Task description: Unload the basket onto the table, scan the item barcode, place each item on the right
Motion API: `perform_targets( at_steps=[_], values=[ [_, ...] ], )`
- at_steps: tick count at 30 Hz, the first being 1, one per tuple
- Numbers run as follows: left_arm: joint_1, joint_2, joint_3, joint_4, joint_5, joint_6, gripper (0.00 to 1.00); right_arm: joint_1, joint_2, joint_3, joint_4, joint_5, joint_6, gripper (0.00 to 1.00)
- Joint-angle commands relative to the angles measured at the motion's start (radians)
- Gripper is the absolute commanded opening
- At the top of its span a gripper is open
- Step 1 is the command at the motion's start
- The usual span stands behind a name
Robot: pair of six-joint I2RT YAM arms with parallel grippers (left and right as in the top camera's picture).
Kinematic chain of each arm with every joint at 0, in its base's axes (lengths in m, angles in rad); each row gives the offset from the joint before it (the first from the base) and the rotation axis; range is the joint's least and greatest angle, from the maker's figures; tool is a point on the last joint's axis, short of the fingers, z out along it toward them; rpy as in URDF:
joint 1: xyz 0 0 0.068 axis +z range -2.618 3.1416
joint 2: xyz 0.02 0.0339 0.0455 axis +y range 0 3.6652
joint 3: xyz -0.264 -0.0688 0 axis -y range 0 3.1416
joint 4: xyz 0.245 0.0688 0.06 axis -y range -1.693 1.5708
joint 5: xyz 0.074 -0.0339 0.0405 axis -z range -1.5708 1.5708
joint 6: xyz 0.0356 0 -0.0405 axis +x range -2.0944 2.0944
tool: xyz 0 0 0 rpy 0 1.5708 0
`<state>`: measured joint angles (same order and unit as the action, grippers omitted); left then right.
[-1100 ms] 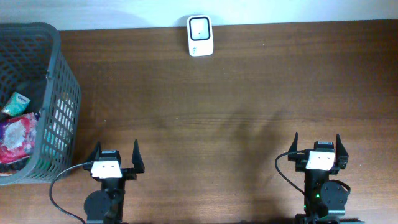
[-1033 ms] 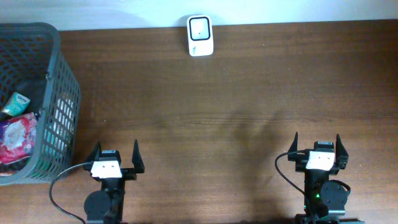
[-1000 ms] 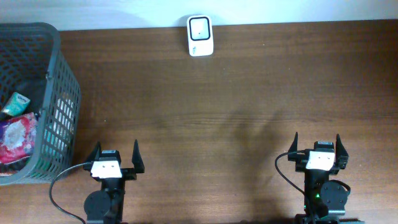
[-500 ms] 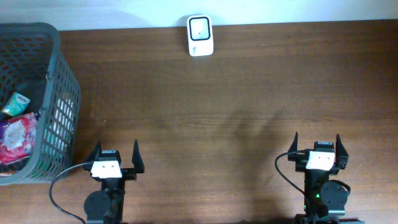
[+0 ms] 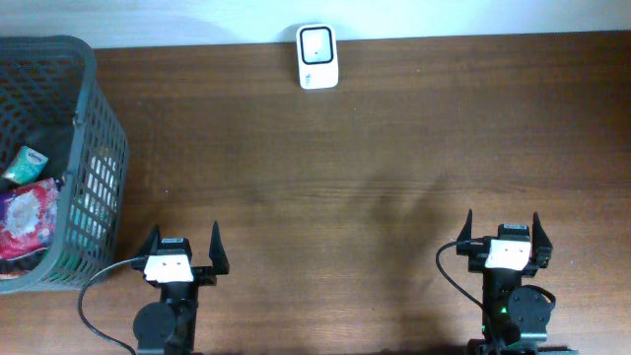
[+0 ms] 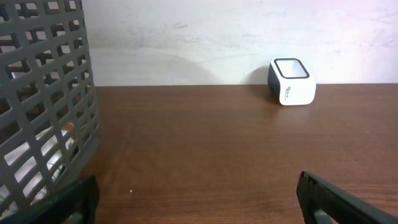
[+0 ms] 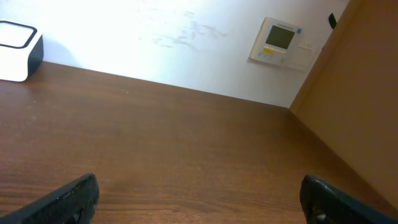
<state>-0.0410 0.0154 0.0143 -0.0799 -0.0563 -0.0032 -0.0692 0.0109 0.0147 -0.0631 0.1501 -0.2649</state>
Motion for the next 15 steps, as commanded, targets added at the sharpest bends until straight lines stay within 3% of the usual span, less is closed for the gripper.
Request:
perform_targets(
  at_steps=[1,3,4,5,8,11,15],
  values=[
    [-0.004,-0.010,-0.005,-0.001,0.013,0.012,0.99,0.002,-0.003,-0.009,0.000,0.019,0.000,0.99],
    [-0.004,-0.010,-0.005,0.003,0.086,0.011,0.99,0.002,-0.003,-0.009,-0.001,0.019,0.000,0.99],
    [-0.004,-0.010,-0.005,0.047,0.170,0.011,0.99,0.002,-0.003,-0.009,0.000,0.019,0.000,0.99],
    [-0.004,-0.010,-0.005,0.100,0.347,0.011,0.99,0.002,-0.003,-0.009,0.000,0.019,0.000,0.99],
    [-0.004,-0.010,-0.005,0.242,0.555,0.010,0.99,0.002,-0.003,-0.009,0.000,0.019,0.000,0.98],
    [-0.004,-0.010,0.033,0.432,0.528,-0.011,0.99,0.002,-0.003,-0.009,-0.001,0.019,0.000,0.99],
    [-0.004,0.027,0.259,0.439,0.299,0.018,0.99,0.002,-0.003,-0.009,-0.001,0.019,0.000,0.98]
  ],
)
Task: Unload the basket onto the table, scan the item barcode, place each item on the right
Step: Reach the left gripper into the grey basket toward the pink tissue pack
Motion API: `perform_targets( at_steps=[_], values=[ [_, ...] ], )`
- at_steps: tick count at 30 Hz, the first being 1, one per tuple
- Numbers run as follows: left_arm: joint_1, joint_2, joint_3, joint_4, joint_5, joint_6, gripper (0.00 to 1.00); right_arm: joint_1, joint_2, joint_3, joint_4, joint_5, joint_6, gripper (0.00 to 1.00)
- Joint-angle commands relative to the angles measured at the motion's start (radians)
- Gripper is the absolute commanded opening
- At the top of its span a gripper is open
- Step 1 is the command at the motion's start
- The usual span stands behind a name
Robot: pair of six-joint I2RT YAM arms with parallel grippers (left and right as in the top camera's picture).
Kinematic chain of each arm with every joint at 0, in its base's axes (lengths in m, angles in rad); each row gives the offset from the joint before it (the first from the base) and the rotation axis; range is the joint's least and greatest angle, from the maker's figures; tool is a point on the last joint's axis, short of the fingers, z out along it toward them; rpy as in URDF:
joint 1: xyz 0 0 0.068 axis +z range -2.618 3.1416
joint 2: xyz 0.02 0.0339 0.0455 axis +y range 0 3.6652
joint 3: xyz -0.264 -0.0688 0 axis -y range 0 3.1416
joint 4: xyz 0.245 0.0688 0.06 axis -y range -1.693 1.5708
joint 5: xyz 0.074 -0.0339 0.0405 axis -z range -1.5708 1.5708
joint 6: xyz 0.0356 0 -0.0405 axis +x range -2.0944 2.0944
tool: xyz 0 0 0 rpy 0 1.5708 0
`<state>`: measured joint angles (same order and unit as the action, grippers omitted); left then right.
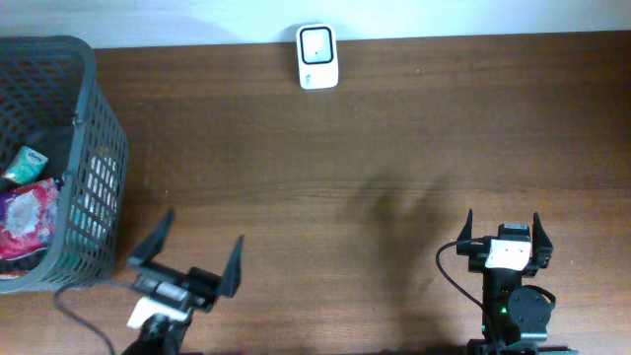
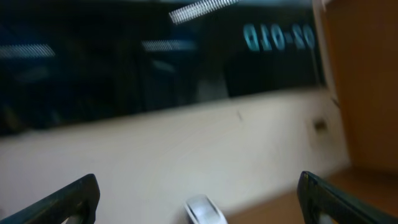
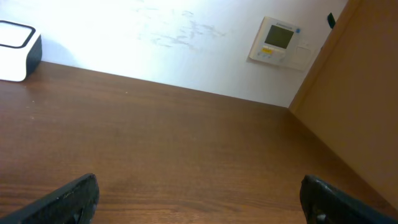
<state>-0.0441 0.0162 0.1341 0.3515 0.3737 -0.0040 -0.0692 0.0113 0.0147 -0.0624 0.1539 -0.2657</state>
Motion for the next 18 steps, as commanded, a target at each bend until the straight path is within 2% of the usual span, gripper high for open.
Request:
perform_targets(
  at_steps=[1,3,4,5,6,9,10,11,12,14,16,18],
  values=[
    [-0.001,0.072,0.215,-0.011,-0.171,0.046,0.99,0.002,-0.003,-0.009,-0.001,0.016,0.000,0.99],
    [-0.001,0.208,0.389,-0.137,-0.319,0.048,0.99,0.002,-0.003,-0.009,-0.001,0.016,0.000,0.99],
    [-0.001,0.288,0.475,-0.196,-0.288,0.047,0.99,0.002,-0.003,-0.009,-0.002,0.016,0.000,0.98],
    [-0.001,0.342,0.517,-0.226,-0.153,0.047,0.99,0.002,-0.003,-0.009,-0.001,0.015,0.000,0.98],
    [-0.001,0.375,0.521,-0.218,-0.097,0.048,0.99,0.002,-0.003,-0.009,-0.001,0.016,0.000,0.99],
    [-0.001,0.462,0.556,-0.152,-0.264,0.069,0.99,0.002,-0.003,-0.009,-0.001,0.016,0.000,0.99],
    [-0.001,0.535,0.682,-0.268,-0.387,0.069,0.99,0.002,-0.003,-0.009,-0.002,0.015,0.000,0.98],
    [-0.001,0.596,0.782,-0.384,-0.436,0.069,0.99,0.002,-0.003,-0.009,-0.001,0.016,0.000,0.98],
    [-0.001,0.706,0.946,-0.576,-0.444,0.070,0.99,0.002,-0.003,-0.009,-0.001,0.016,0.000,0.99],
    [-0.001,0.857,1.154,-0.857,-0.319,0.070,0.99,0.002,-0.003,-0.009,-0.001,0.015,0.000,0.98],
    [0.000,0.927,1.197,-0.931,-0.312,0.092,0.99,0.002,-0.003,-0.009,-0.002,0.015,0.000,0.98],
    [0.002,0.977,1.232,-0.929,-0.400,0.047,0.99,0.002,-0.003,-0.009,-0.001,0.015,0.000,0.98]
  ],
)
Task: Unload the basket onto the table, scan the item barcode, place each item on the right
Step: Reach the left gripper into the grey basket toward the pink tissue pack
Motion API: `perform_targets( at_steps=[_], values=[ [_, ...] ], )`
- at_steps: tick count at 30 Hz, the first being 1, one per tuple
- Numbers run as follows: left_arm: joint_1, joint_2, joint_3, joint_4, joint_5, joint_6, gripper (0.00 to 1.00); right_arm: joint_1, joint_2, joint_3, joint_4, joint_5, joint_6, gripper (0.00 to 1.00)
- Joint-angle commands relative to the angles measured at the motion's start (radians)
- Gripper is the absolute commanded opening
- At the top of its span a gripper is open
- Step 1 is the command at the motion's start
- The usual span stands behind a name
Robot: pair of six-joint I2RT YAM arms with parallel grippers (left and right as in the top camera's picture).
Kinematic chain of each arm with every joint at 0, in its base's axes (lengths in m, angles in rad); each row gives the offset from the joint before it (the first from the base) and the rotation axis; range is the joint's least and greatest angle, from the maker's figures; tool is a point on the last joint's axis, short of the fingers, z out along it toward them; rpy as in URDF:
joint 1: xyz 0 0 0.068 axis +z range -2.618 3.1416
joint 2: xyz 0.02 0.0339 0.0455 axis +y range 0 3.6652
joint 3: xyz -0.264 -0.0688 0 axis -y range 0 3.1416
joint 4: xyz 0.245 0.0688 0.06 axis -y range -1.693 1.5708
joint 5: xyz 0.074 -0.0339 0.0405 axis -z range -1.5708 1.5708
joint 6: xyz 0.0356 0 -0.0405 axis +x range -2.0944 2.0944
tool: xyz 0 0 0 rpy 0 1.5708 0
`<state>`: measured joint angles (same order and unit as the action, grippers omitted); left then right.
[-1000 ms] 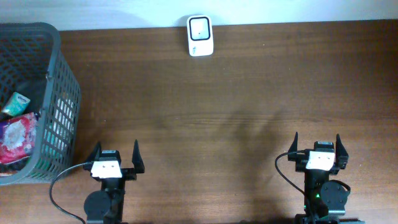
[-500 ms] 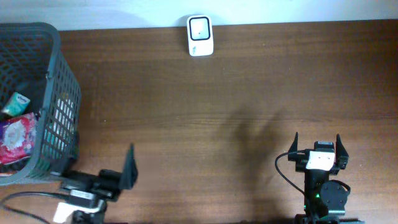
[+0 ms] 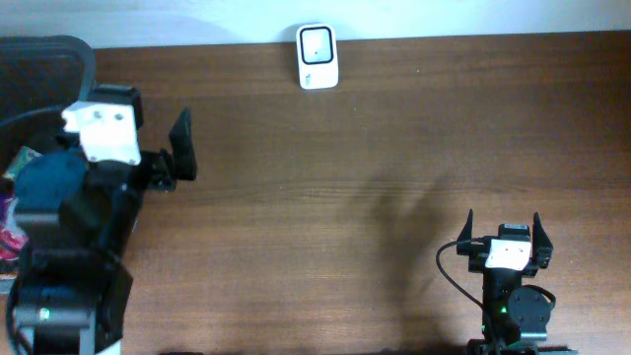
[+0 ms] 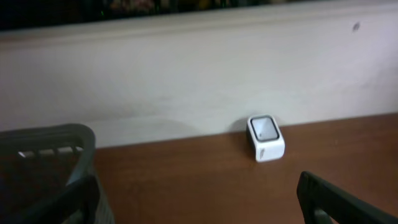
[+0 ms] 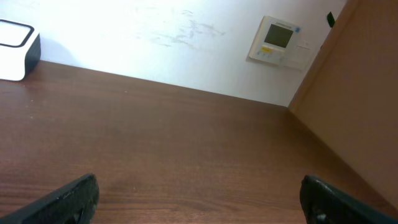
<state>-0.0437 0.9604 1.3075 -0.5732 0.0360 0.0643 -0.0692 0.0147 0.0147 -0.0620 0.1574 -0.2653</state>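
Observation:
The white barcode scanner (image 3: 317, 43) stands at the table's far edge against the wall; it also shows in the left wrist view (image 4: 266, 137) and at the left edge of the right wrist view (image 5: 15, 50). The items lie in the grey basket (image 3: 44, 44) at the far left, where only slivers of a green packet (image 3: 16, 158) and a purple packet (image 3: 6, 235) show. My left arm (image 3: 84, 197) is raised over the basket's right side and hides most of it. The left gripper (image 4: 199, 210) is open and holds nothing. My right gripper (image 3: 502, 227) rests open at the front right, also holding nothing.
The basket's rim (image 4: 50, 134) shows low on the left of the left wrist view. A wall runs behind the table, with a thermostat panel (image 5: 278, 38) on it. A brown side panel (image 5: 360, 93) stands to the right of the table.
My left arm was low at the table's front with its camera tilted up at the wall. Now it is raised beside the basket and sees the scanner and basket rim. The right arm has not moved.
Both grippers first rested open at the table's front edge, the basket's items in plain view. Then the left arm had lifted and tilted while the right stayed put. Now the left arm hangs high over the basket's right side, still open.

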Motion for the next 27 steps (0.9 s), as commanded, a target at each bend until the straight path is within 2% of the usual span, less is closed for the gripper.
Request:
perform_targets(
  at_steps=[1,3,4,5,8,11,15,19,22,27],
  values=[
    [0.012,0.089,0.143,-0.057,-0.119,-0.053,0.99,0.002,-0.007,-0.009,-0.002,0.012,0.000,0.99],
    [0.094,0.256,0.402,-0.285,-0.140,-0.146,0.99,0.002,-0.006,-0.009,-0.002,0.012,0.000,0.98],
    [0.140,0.367,0.572,-0.435,-0.123,-0.147,0.99,0.002,-0.007,-0.009,-0.002,0.012,0.000,0.98],
    [0.162,0.465,0.695,-0.518,-0.092,-0.147,0.99,0.002,-0.006,-0.009,-0.002,0.012,0.000,0.99],
    [0.172,0.545,0.705,-0.530,-0.113,-0.140,0.99,0.002,-0.006,-0.009,-0.002,0.012,0.000,0.99],
    [0.301,0.589,0.706,-0.526,-0.238,-0.281,0.99,0.002,-0.006,-0.009,-0.002,0.012,0.000,0.99],
    [0.492,0.624,0.705,-0.526,-0.243,-0.280,0.99,0.002,-0.006,-0.009,-0.002,0.012,0.000,0.98],
    [0.536,0.696,0.705,-0.559,-0.267,-0.280,0.99,0.002,-0.006,-0.009,-0.002,0.012,0.000,0.98],
    [0.554,0.767,0.705,-0.566,-0.373,-0.280,0.99,0.002,-0.006,-0.009,-0.002,0.012,0.000,0.99],
    [0.601,0.862,0.705,-0.646,-0.370,-0.280,0.99,0.002,-0.007,-0.009,-0.002,0.012,0.000,0.99]
  ],
)
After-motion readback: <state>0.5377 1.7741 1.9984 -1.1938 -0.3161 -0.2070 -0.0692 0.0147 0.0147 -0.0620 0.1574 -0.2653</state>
